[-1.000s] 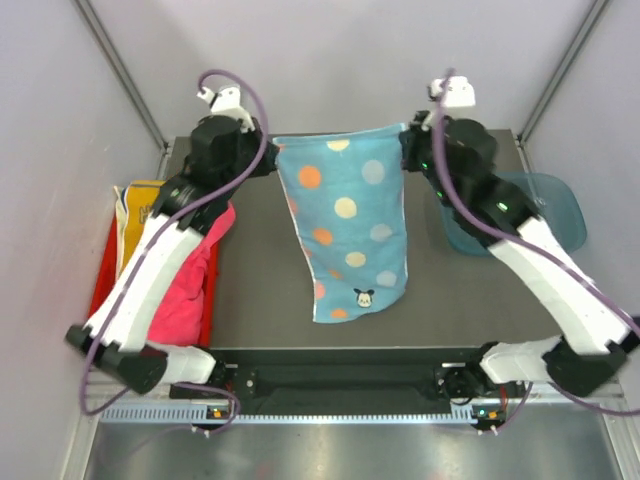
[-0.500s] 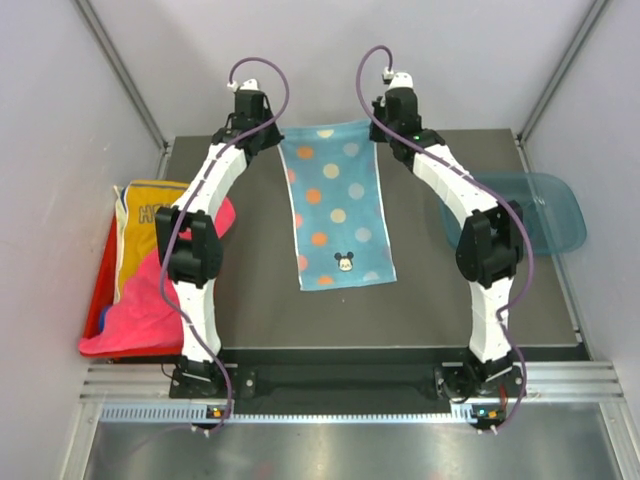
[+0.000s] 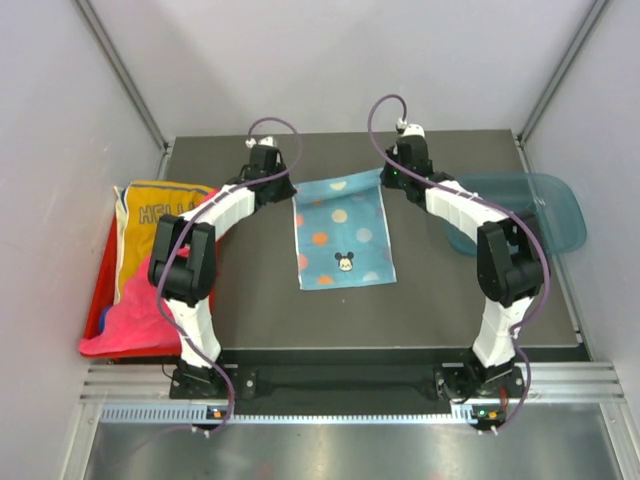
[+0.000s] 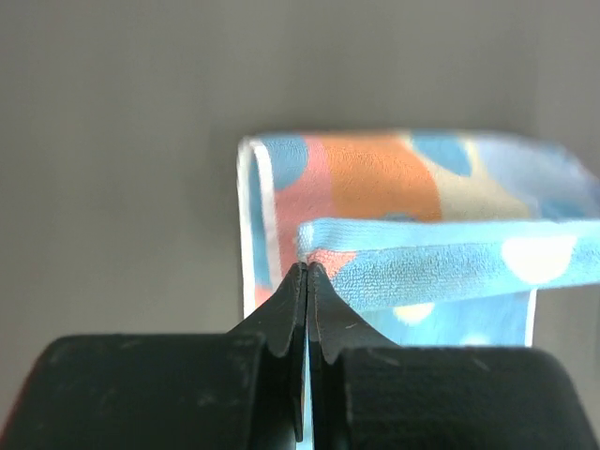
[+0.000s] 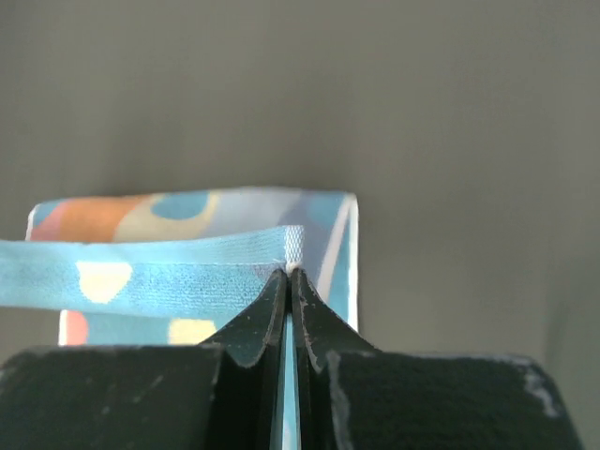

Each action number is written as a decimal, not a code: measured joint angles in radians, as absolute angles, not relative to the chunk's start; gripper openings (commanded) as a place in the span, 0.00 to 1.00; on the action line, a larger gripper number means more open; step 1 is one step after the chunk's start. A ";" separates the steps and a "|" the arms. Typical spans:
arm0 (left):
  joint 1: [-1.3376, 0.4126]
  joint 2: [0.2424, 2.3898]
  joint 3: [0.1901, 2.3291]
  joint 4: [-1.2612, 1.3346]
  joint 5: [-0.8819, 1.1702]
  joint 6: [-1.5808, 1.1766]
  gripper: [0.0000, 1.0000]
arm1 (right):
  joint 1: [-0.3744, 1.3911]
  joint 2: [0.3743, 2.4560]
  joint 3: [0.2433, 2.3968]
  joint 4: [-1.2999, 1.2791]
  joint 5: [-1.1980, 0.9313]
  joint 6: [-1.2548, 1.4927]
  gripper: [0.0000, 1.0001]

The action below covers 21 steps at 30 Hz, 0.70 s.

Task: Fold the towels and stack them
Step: Fold the towel

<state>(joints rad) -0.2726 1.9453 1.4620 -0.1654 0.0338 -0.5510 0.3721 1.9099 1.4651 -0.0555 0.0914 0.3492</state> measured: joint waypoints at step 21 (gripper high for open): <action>-0.379 1.630 1.038 -0.086 -0.009 -0.577 0.00 | 0.402 1.576 0.941 0.023 0.042 0.487 0.00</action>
<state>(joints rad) -0.3790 1.6302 1.0382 -0.0860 -0.0093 -0.5766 0.4023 1.5761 0.9405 0.0227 0.0418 0.4873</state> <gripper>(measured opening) 0.010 0.008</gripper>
